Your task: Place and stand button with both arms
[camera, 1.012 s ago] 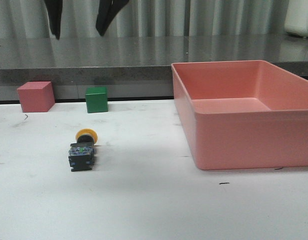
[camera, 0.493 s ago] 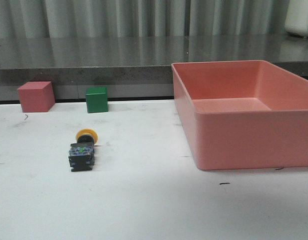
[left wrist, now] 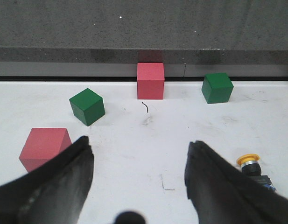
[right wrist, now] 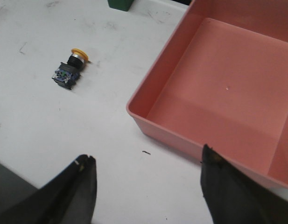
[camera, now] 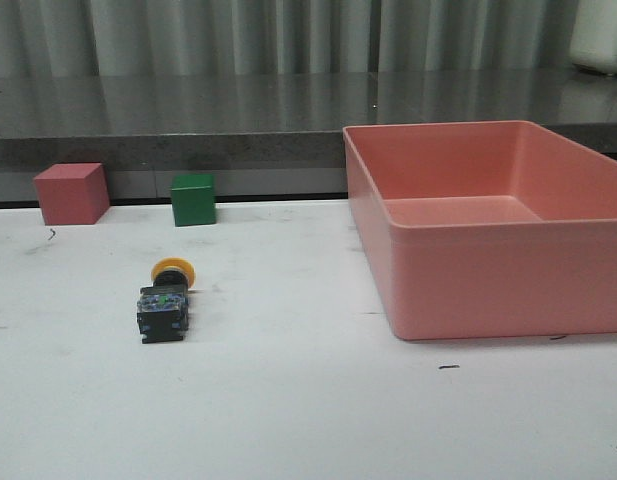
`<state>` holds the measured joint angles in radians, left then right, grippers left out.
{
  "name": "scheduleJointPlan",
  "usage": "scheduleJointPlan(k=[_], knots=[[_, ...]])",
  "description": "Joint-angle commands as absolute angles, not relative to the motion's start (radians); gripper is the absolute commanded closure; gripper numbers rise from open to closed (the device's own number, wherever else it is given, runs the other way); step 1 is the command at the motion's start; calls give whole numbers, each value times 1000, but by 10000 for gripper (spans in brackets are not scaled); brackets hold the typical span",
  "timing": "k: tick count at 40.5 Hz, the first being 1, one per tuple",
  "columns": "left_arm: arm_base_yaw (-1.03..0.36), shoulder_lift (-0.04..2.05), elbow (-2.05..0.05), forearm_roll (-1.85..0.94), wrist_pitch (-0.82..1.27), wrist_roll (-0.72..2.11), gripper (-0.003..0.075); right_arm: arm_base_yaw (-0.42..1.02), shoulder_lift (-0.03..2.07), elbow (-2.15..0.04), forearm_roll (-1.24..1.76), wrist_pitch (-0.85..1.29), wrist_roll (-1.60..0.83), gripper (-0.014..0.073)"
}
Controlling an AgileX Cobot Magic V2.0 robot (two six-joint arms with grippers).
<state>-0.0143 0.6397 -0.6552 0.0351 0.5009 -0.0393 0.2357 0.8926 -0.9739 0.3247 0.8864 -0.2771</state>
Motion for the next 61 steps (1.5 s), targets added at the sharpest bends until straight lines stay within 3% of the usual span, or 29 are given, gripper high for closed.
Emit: scheduleJointPlan(k=[1,15,61], knots=[[-15,644,-684,28,428,-40,303,222,788,-922,358,816,-291,95],[-15,644,-684,28,428,-40,303,222,575,-837,365,885,-291,95],[-15,648,-684,28,384,-40,303,222,572,-837,367,900,-291,95]])
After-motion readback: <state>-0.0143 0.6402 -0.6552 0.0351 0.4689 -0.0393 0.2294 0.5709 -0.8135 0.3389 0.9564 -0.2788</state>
